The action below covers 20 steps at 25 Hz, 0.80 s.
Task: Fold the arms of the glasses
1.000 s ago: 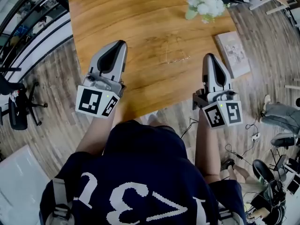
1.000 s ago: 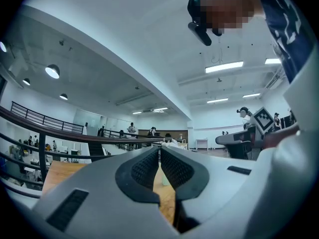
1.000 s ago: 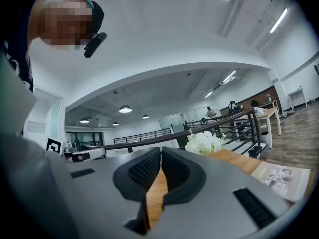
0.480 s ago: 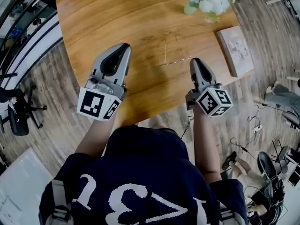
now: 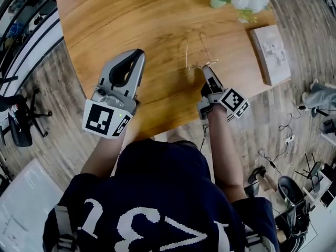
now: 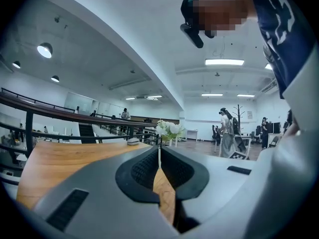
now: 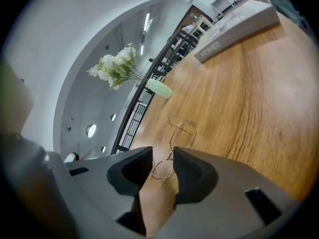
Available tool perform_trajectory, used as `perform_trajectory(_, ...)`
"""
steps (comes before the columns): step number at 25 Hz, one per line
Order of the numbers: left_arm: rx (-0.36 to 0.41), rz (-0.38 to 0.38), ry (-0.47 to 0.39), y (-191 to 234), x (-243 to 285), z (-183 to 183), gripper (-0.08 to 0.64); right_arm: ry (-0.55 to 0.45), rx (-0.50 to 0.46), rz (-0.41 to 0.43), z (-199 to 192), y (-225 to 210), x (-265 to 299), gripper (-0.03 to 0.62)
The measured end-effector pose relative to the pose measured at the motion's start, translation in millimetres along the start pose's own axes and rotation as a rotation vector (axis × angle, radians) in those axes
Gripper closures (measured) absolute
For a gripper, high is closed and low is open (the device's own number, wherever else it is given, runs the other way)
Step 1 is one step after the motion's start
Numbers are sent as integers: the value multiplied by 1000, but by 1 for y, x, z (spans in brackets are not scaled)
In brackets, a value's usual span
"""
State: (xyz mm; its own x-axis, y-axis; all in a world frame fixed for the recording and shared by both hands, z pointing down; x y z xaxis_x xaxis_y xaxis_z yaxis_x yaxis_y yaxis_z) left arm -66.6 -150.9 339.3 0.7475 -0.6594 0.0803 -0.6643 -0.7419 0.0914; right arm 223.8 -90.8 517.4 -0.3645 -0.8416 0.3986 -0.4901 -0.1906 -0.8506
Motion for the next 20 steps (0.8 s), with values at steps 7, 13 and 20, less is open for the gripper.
perform_trajectory(7, -5, 11, 27, 2, 0, -6, 535, -31, 260, 19, -7, -23, 12, 468)
perform_trajectory(13, -13, 21, 35, 5, -2, -8, 534, -61, 308, 68, -5, -25, 13, 561)
perform_trajectory(20, -64, 8, 32, 6, -2, -11, 534, -74, 248, 165, 12, 5, 6, 563)
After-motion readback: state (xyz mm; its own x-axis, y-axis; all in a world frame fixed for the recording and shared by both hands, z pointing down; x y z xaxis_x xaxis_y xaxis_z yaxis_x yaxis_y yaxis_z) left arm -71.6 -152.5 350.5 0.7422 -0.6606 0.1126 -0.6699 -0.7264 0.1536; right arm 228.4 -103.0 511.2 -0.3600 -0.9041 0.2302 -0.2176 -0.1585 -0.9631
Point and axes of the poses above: the fingertips, and each gripper's own axes: x forward along the fingers, y to its left, z out of its top, the point moved 8 cm from there along -x, backward along the fingers, and after that the axes turned 1 degree about -z, right-handed, at the moved point
